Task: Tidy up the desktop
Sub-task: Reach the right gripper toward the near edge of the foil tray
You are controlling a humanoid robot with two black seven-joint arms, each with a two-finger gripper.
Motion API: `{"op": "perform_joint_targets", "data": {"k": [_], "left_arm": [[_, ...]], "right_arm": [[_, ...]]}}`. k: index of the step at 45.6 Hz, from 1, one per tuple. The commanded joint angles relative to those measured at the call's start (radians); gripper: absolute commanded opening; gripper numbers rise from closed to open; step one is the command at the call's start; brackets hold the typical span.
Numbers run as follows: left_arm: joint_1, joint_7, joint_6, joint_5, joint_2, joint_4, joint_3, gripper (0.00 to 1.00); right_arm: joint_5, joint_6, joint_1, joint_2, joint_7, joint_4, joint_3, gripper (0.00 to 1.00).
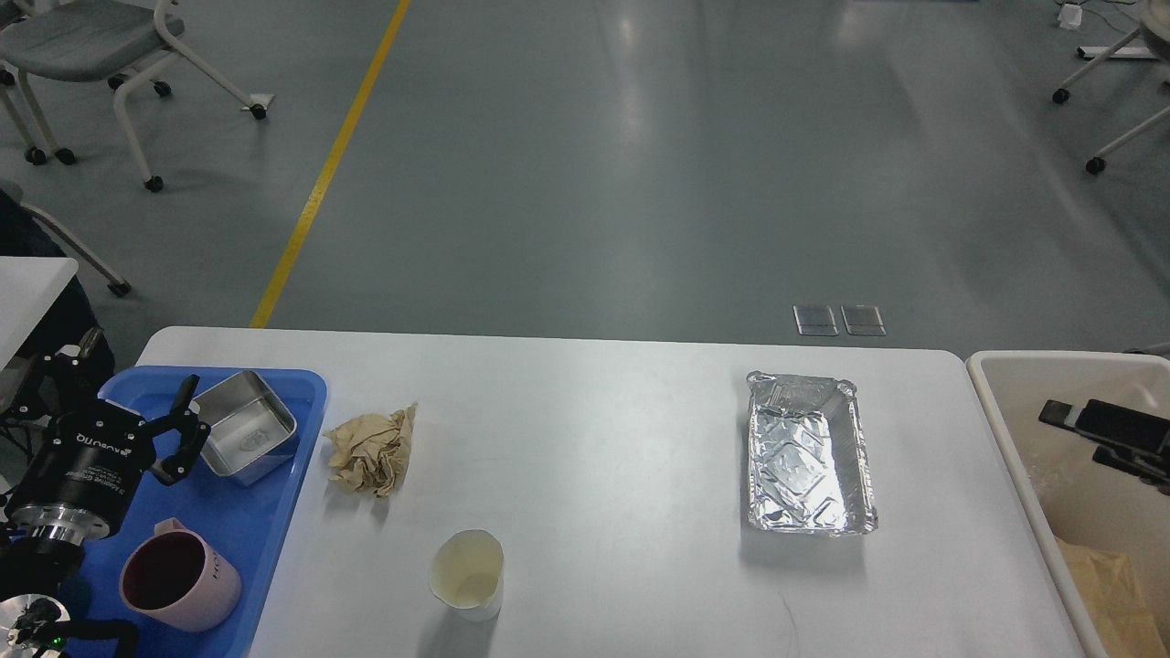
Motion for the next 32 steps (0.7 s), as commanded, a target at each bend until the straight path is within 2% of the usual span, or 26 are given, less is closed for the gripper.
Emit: {"op": "perform_joint_targets", "data": {"k": [1, 20, 32], "left_arm": [[-0.003, 0.004, 0.022, 0.001, 0.001, 0.000, 0.004, 0.97], [-0.001, 0.010, 0.029, 0.003, 0.007, 0.000, 0.007, 0.97], [-0.003, 0.010, 0.029, 0.003, 0.009, 0.000, 0.020, 0.97]], "right_arm": [[0.001, 0.001, 0.027, 0.114, -0.034, 0.002, -0.045, 1.00], [0.014, -0.002, 0.060, 0.323, -0.155, -0.001, -0.200, 1.00], [0.020, -0.008, 0.062, 0.410, -0.175, -0.020, -0.206, 1.00]]}}
